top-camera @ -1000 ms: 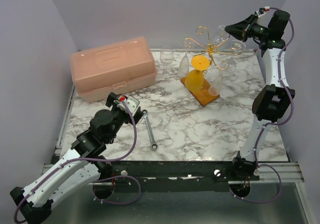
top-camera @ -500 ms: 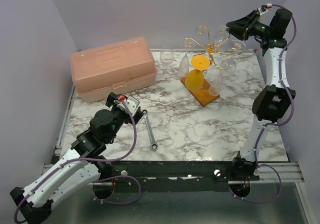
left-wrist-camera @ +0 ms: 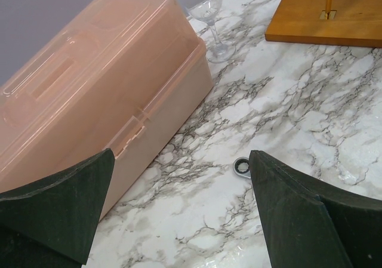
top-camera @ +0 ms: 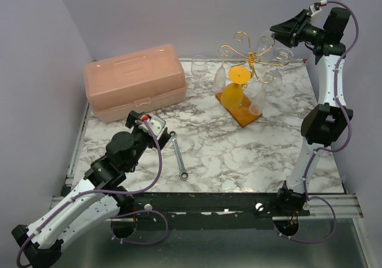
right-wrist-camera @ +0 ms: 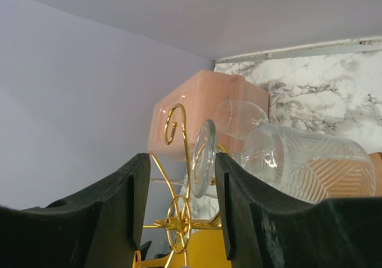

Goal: Place the wine glass upside down on the wine glass rack
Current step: Turn the wine glass upside down at the wine rack.

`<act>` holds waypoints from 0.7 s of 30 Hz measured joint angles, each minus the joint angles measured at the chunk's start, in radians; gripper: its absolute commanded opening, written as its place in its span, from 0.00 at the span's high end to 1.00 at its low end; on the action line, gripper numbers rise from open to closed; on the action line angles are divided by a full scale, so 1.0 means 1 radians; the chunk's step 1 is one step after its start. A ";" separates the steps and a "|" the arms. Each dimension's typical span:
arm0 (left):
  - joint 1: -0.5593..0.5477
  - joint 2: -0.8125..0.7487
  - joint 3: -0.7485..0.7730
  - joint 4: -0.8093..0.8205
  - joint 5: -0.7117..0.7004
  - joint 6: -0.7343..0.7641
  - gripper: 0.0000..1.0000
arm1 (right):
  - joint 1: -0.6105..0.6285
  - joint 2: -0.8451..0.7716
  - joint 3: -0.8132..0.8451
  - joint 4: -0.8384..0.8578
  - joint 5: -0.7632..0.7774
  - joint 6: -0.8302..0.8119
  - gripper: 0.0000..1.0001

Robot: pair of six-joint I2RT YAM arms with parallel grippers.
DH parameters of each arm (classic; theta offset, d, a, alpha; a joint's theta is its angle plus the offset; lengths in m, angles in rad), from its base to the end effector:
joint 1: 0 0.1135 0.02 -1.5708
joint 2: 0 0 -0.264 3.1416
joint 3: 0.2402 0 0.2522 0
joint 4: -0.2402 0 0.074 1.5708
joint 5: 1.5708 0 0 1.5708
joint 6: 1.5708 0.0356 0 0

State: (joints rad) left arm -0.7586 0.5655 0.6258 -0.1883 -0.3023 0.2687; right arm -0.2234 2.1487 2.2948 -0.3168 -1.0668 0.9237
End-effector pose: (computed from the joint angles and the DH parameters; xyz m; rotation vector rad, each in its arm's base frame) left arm 0.1126 -0.0921 0.3158 0.6292 1.5730 -0.1100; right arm 0.4825 -0.0776 0.4142 0.2091 1.8597 1.4136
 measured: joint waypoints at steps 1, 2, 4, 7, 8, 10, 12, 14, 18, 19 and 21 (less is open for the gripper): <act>0.000 -0.001 0.000 0.000 0.000 0.000 0.02 | 0.000 0.000 0.003 -0.006 0.004 -0.008 0.46; 0.000 -0.002 0.000 0.000 0.000 0.000 0.02 | 0.000 0.000 0.008 -0.017 0.008 -0.018 0.43; 0.000 -0.003 0.000 0.000 0.000 0.000 0.01 | 0.000 0.000 0.020 -0.038 0.018 -0.042 0.42; 0.000 -0.008 0.000 0.000 0.000 0.000 0.01 | 0.000 0.000 0.034 -0.070 0.038 -0.081 0.41; 0.000 -0.008 0.000 0.000 0.001 0.000 0.02 | 0.000 0.000 0.040 -0.083 0.043 -0.092 0.41; 0.000 -0.010 0.000 0.000 0.001 0.000 0.02 | 0.000 0.000 0.045 -0.097 0.052 -0.111 0.41; 0.000 -0.009 0.000 0.000 0.001 0.000 0.01 | 0.000 0.000 0.050 -0.106 0.059 -0.126 0.41; 0.000 -0.010 0.000 0.000 0.001 0.000 0.01 | 0.000 0.000 0.051 -0.121 0.064 -0.140 0.41; 0.000 -0.011 0.000 0.000 0.001 0.000 0.01 | 0.000 0.000 0.061 -0.154 0.088 -0.175 0.40; 0.000 -0.012 0.000 0.000 0.002 0.000 0.02 | 0.000 0.000 0.065 -0.162 0.095 -0.186 0.36; 0.000 -0.013 0.000 0.000 0.002 0.000 0.02 | 0.001 0.000 0.077 -0.186 0.113 -0.213 0.35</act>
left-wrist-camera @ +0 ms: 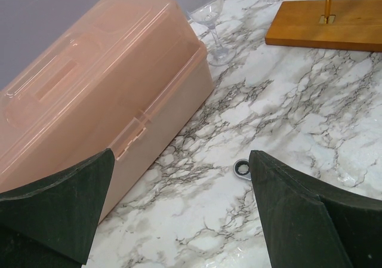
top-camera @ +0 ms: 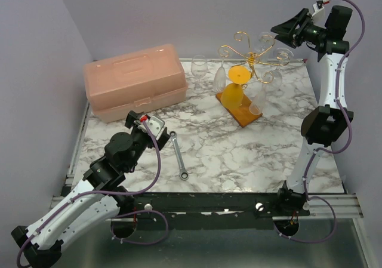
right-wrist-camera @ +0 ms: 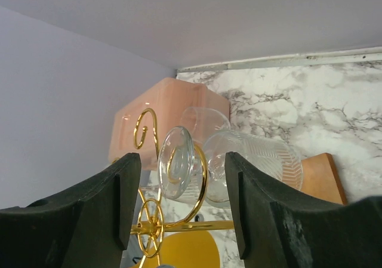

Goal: Place the wine glass upside down on the wine glass rack
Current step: Turn the wine glass upside down at the wine rack, then move the wine glass to the center of the board.

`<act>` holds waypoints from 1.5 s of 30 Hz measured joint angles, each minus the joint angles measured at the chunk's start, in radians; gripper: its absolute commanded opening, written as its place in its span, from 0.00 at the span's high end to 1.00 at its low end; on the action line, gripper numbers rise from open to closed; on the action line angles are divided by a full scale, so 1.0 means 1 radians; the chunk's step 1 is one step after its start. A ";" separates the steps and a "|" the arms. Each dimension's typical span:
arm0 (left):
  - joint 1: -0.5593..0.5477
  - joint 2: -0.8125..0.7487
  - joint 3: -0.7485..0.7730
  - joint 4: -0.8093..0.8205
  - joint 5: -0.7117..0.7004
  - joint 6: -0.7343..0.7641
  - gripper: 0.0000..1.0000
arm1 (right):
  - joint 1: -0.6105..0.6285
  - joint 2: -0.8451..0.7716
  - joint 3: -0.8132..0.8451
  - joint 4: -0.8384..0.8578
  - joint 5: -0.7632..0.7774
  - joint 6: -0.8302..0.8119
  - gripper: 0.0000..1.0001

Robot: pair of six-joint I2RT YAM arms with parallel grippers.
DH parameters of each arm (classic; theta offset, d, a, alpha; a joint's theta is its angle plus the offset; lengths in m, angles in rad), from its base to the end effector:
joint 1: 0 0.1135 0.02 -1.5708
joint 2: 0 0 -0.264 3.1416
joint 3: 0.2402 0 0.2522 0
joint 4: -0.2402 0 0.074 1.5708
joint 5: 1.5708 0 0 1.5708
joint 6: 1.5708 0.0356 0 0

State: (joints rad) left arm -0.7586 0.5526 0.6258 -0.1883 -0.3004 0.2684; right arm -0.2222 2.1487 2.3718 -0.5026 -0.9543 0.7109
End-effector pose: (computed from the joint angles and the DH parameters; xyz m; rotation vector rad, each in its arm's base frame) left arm 0.1107 -0.0904 0.3174 0.6231 1.5624 -0.1157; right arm 0.4753 -0.0776 0.4212 0.1805 1.8913 1.2107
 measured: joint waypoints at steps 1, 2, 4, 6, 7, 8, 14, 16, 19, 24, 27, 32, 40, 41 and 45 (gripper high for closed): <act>0.000 0.000 0.000 0.000 0.000 0.000 0.01 | 0.000 0.000 0.006 -0.008 0.008 -0.011 0.35; 0.000 0.000 0.000 0.000 0.002 0.000 0.01 | 0.000 0.000 0.012 -0.018 0.016 -0.024 0.35; 0.000 0.000 0.000 0.000 0.004 0.000 0.01 | 0.000 -0.005 0.015 -0.026 0.026 -0.047 0.34; 0.000 0.000 0.000 0.000 0.006 -0.001 0.01 | 0.000 -0.013 0.015 -0.035 0.030 -0.063 0.34; 0.000 -0.001 0.000 0.000 0.007 -0.002 0.02 | 0.000 -0.017 0.015 -0.040 0.031 -0.070 0.34; 0.000 -0.002 0.000 0.000 0.008 -0.004 0.01 | 0.000 -0.022 0.015 -0.043 0.031 -0.077 0.34; 0.002 -0.006 0.000 -0.001 0.027 -0.014 0.01 | -0.005 -0.072 0.010 -0.053 0.055 -0.111 0.34; 0.009 -0.008 0.000 -0.001 0.037 -0.022 0.01 | -0.012 -0.100 0.003 -0.063 0.077 -0.135 0.33; 0.016 -0.010 0.000 -0.001 0.054 -0.034 0.01 | -0.028 -0.148 -0.016 -0.079 0.107 -0.174 0.33; 0.042 -0.009 0.006 -0.005 0.098 -0.068 0.02 | -0.062 -0.247 -0.076 -0.093 0.139 -0.235 0.33; 0.067 -0.008 0.024 -0.014 0.131 -0.099 0.02 | -0.088 -0.308 -0.117 -0.098 0.146 -0.263 0.33; 0.103 -0.008 0.072 -0.024 0.193 -0.176 0.02 | -0.148 -0.435 -0.222 -0.113 0.145 -0.307 0.33; 0.116 0.004 0.125 -0.024 0.288 -0.346 0.01 | -0.229 -0.657 -0.406 -0.221 0.142 -0.455 0.32; 0.116 0.005 0.125 -0.024 0.297 -0.367 0.01 | -0.235 -0.682 -0.431 -0.240 0.142 -0.478 0.32; 0.117 0.015 0.125 -0.024 0.335 -0.441 0.02 | -0.253 -0.763 -0.529 -0.309 0.142 -0.560 0.32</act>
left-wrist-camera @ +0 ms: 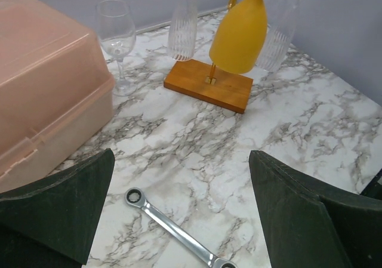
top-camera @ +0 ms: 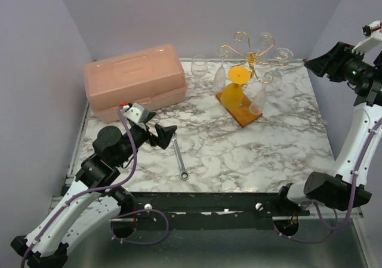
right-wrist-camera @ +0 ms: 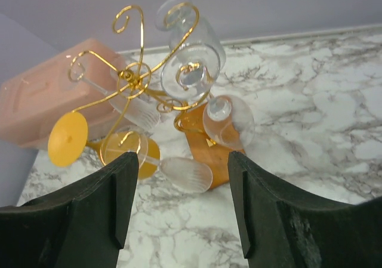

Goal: Place the wine glass upside down on the wine glass rack
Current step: Move the wine glass to the center of the board.

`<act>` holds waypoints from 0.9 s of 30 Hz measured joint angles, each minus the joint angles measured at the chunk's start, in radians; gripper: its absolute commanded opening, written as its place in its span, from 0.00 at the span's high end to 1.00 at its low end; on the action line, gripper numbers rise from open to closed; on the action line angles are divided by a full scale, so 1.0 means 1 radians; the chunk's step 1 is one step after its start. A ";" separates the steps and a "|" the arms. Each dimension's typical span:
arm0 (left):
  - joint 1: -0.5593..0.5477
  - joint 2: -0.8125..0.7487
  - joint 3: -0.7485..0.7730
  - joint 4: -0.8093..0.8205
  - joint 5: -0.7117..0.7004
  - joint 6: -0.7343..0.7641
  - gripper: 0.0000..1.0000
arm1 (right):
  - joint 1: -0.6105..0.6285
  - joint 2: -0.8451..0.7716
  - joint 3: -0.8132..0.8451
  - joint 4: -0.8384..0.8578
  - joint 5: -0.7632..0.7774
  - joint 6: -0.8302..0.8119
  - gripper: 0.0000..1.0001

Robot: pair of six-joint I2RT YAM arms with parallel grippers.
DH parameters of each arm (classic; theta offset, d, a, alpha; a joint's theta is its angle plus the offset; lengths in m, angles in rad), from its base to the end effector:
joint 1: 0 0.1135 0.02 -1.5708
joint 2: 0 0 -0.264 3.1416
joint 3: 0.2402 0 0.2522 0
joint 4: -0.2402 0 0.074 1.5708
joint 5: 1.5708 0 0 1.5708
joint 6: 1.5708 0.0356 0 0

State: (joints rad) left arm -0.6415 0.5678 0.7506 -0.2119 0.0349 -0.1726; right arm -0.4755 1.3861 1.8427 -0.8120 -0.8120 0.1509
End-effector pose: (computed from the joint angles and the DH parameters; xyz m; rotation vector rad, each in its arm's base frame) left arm 0.1090 -0.0829 0.3558 0.4079 1.5880 -0.6567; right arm 0.2406 -0.0948 0.5006 0.0419 1.8472 0.5521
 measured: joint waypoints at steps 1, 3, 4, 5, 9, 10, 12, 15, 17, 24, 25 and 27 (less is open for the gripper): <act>0.000 0.003 0.000 0.000 0.008 -0.016 0.01 | -0.003 -0.017 -0.022 -0.016 0.001 -0.019 0.32; 0.001 0.007 0.000 -0.001 0.023 -0.044 0.01 | -0.006 -0.048 -0.060 -0.048 0.003 -0.055 0.32; 0.002 0.008 0.000 -0.002 0.030 -0.058 0.02 | -0.007 -0.061 -0.075 -0.065 0.004 -0.072 0.32; 0.002 0.009 0.000 -0.004 0.033 -0.066 0.01 | -0.007 -0.075 -0.087 -0.080 0.005 -0.092 0.32; 0.006 0.009 0.000 -0.008 0.047 -0.097 0.01 | -0.008 -0.130 -0.149 -0.125 0.006 -0.161 0.32; 0.006 0.009 0.000 -0.008 0.049 -0.102 0.01 | -0.008 -0.147 -0.172 -0.138 0.005 -0.180 0.32; 0.006 0.009 0.000 -0.008 0.054 -0.114 0.02 | -0.009 -0.180 -0.220 -0.165 0.004 -0.216 0.32; 0.006 0.010 0.000 -0.007 0.063 -0.130 0.01 | -0.009 -0.219 -0.284 -0.201 -0.001 -0.271 0.32; 0.006 0.014 0.000 -0.004 0.071 -0.143 0.01 | -0.009 -0.239 -0.317 -0.228 -0.008 -0.308 0.32; 0.006 0.033 -0.002 0.021 0.083 -0.179 0.01 | -0.009 -0.313 -0.441 -0.290 -0.064 -0.444 0.32; 0.007 0.036 -0.002 0.027 0.084 -0.186 0.01 | -0.009 -0.320 -0.459 -0.297 -0.071 -0.459 0.32; 0.008 0.042 -0.003 0.036 0.090 -0.196 0.02 | -0.009 -0.330 -0.510 -0.306 -0.088 -0.494 0.32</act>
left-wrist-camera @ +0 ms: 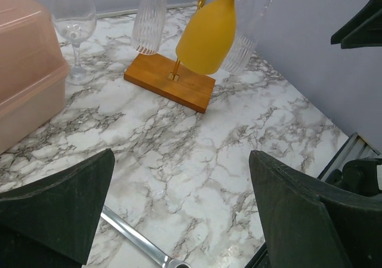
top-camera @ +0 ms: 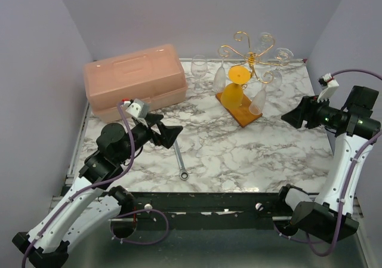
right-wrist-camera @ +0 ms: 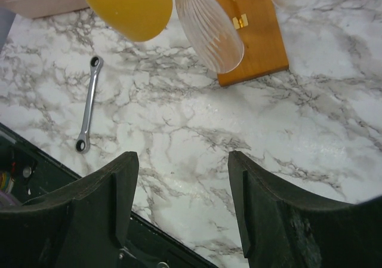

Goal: Place the wine glass upside down on the wine glass rack
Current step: Move the wine glass to the center of the board.

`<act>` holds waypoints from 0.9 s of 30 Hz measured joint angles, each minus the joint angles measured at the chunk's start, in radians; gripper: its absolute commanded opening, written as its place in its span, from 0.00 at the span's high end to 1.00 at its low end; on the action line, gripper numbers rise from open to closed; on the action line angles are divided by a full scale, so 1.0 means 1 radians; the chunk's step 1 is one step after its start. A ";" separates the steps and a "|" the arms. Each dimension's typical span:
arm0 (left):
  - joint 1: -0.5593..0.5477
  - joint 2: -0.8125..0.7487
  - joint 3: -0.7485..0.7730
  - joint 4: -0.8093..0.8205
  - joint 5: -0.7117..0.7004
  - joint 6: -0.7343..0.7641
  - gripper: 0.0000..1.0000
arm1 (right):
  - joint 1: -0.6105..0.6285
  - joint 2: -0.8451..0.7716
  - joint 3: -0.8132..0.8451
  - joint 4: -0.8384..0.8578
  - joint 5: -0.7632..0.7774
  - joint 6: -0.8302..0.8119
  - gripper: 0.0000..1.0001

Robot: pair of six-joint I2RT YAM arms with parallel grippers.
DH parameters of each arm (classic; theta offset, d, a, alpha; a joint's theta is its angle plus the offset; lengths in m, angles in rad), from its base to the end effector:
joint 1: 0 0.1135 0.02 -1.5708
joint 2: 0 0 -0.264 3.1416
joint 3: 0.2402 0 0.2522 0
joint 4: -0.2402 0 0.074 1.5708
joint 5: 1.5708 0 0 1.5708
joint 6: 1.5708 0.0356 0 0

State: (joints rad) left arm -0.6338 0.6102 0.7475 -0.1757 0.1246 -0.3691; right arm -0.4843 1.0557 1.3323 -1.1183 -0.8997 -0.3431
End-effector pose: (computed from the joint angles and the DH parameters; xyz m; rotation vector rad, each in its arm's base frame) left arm 0.1161 -0.0908 0.3535 0.3212 1.6494 -0.8676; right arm 0.1663 -0.0560 0.3962 -0.2348 2.0952 0.5987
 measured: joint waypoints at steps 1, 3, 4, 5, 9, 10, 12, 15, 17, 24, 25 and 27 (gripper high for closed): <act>0.000 0.006 0.000 0.005 0.003 -0.008 0.02 | 0.000 -0.002 -0.021 -0.005 -0.006 -0.015 0.32; 0.002 0.016 -0.002 0.015 0.008 -0.019 0.01 | 0.000 -0.002 -0.055 -0.008 -0.015 -0.043 0.32; 0.003 0.020 -0.002 0.017 0.009 -0.024 0.01 | 0.000 -0.002 -0.068 -0.009 -0.020 -0.055 0.32; 0.005 0.026 -0.002 0.019 0.011 -0.031 0.01 | 0.000 -0.003 -0.085 -0.010 -0.032 -0.072 0.32; 0.012 0.046 -0.005 0.034 0.022 -0.061 0.01 | 0.000 -0.016 -0.125 -0.006 -0.069 -0.114 0.32; 0.013 0.050 -0.007 0.039 0.023 -0.068 0.01 | 0.000 -0.022 -0.138 -0.003 -0.081 -0.122 0.32; 0.020 0.058 -0.008 0.042 0.026 -0.085 0.01 | 0.000 -0.029 -0.165 0.003 -0.098 -0.131 0.32; 0.033 0.078 -0.008 0.051 0.030 -0.109 0.01 | 0.000 -0.029 -0.202 0.022 -0.117 -0.138 0.32; 0.047 0.099 -0.008 0.056 0.037 -0.125 0.02 | 0.000 -0.028 -0.226 0.040 -0.127 -0.138 0.32; 0.092 0.163 -0.008 0.064 0.079 -0.179 0.01 | 0.000 -0.029 -0.306 0.155 -0.169 -0.099 0.32; 0.099 0.169 -0.008 0.068 0.087 -0.186 0.01 | 0.000 -0.028 -0.316 0.172 -0.175 -0.089 0.32; 0.108 0.176 -0.008 0.077 0.098 -0.196 0.01 | 0.000 -0.027 -0.333 0.208 -0.192 -0.071 0.32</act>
State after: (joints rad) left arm -0.5262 0.7860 0.7391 -0.0990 0.2222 -0.5652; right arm -0.4847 1.0290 0.9997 -0.9100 -1.0912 -0.4141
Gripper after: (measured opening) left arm 0.983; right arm 0.679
